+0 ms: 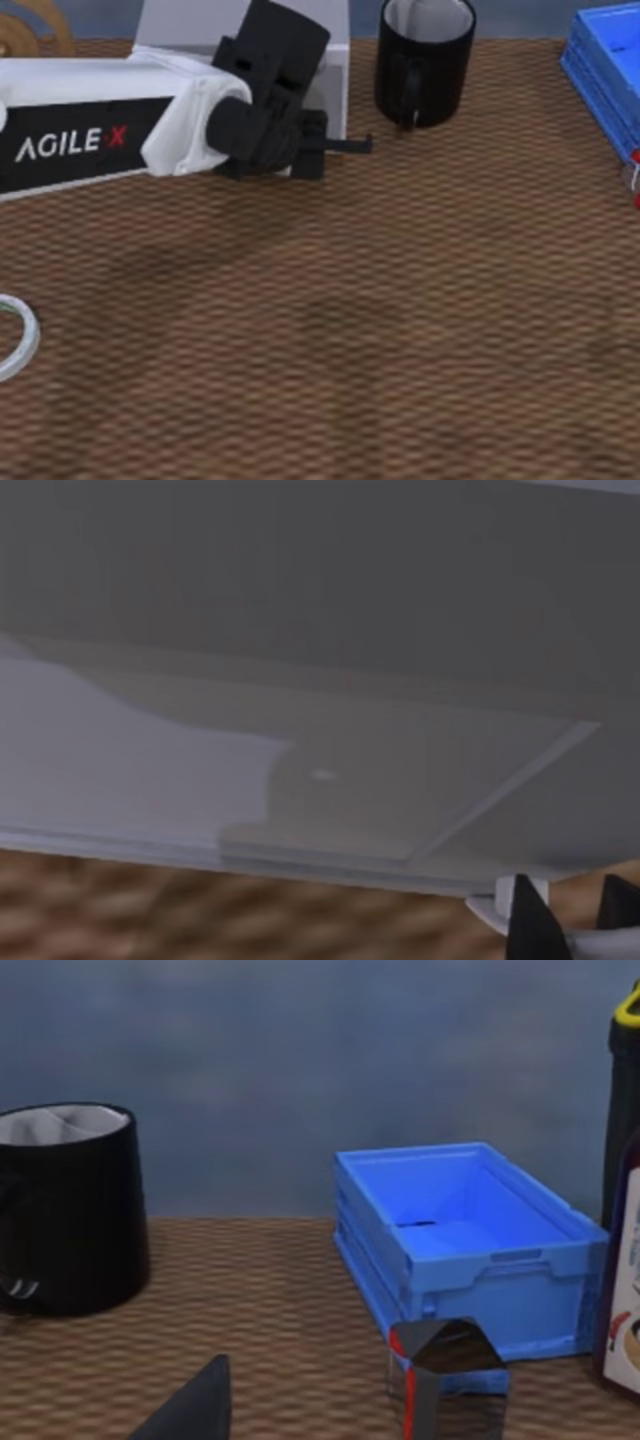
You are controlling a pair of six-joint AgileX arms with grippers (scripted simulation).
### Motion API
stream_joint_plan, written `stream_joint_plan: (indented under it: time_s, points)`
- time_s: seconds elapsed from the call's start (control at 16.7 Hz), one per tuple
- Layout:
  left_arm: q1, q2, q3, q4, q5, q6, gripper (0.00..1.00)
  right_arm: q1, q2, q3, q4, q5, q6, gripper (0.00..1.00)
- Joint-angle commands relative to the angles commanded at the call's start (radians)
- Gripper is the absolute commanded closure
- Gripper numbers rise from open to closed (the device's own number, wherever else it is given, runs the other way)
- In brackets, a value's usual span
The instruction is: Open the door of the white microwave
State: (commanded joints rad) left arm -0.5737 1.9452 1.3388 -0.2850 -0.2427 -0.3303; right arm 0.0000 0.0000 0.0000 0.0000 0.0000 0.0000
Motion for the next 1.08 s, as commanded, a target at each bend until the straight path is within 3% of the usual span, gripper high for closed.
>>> stream_joint_plan:
  time_s: [0.54, 1.08]
  points:
    - [0.013, -0.041, -0.058, 0.031, 0.046, 0.058, 1.00, 0.000, 0.000, 0.000, 0.000, 0.000, 0.000, 0.00]
    - [0.013, -0.041, -0.059, 0.031, 0.046, 0.058, 1.00, 0.000, 0.000, 0.000, 0.000, 0.000, 0.000, 0.00]
